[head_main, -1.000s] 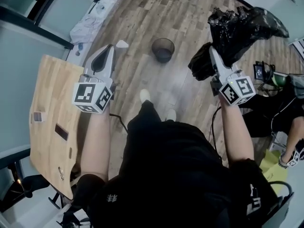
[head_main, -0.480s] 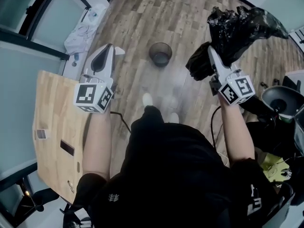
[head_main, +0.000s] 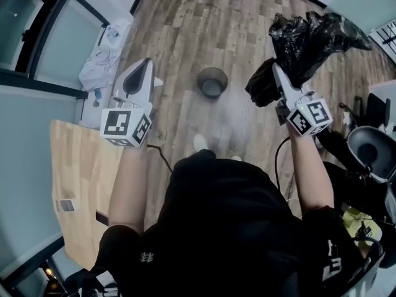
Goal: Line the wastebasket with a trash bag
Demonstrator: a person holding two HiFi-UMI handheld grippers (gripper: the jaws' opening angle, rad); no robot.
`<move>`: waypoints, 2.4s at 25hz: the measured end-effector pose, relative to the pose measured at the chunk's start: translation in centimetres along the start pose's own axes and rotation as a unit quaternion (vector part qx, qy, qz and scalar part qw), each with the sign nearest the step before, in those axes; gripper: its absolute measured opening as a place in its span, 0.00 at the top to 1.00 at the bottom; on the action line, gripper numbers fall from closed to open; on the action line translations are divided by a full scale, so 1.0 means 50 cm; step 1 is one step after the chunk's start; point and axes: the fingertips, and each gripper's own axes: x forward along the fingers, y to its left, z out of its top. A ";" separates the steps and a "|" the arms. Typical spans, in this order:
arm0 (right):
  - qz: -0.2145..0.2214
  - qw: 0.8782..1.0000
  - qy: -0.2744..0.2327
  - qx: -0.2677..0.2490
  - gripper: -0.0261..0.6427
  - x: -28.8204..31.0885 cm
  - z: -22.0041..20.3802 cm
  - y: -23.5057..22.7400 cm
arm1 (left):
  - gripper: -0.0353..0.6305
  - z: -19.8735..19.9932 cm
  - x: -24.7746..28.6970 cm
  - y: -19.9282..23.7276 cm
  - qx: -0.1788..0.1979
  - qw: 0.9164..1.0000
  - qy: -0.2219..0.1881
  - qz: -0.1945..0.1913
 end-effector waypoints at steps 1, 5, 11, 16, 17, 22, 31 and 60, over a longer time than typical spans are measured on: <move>-0.004 1.000 -0.002 0.001 0.96 0.005 -0.002 -0.006 | 0.94 -0.004 0.006 0.004 0.001 1.000 0.000 -0.003; -0.015 1.000 -0.019 -0.005 0.96 0.029 -0.008 -0.028 | 0.94 -0.021 0.041 0.021 0.007 1.000 -0.005 -0.017; -0.020 0.999 -0.028 -0.010 0.96 0.059 -0.022 -0.050 | 0.94 -0.065 0.102 0.046 -0.003 0.999 0.002 -0.037; -0.019 0.999 -0.029 -0.015 0.96 0.133 -0.022 -0.036 | 0.94 -0.093 0.145 0.096 -0.016 0.998 -0.003 -0.057; -0.019 0.999 -0.027 -0.015 0.96 0.145 -0.025 -0.038 | 0.94 -0.099 0.153 0.105 -0.017 0.998 -0.003 -0.057; -0.013 1.000 -0.016 -0.009 0.96 0.231 -0.051 -0.054 | 0.94 -0.123 0.217 0.173 -0.036 0.998 -0.006 -0.041; 0.030 0.999 -0.017 -0.010 0.96 0.313 -0.155 -0.088 | 0.94 -0.219 0.254 0.195 -0.024 0.999 -0.005 -0.034; 0.119 0.993 -0.008 -0.018 0.96 0.533 -0.844 -0.239 | 0.94 -0.969 0.495 0.202 0.009 1.000 0.019 -0.023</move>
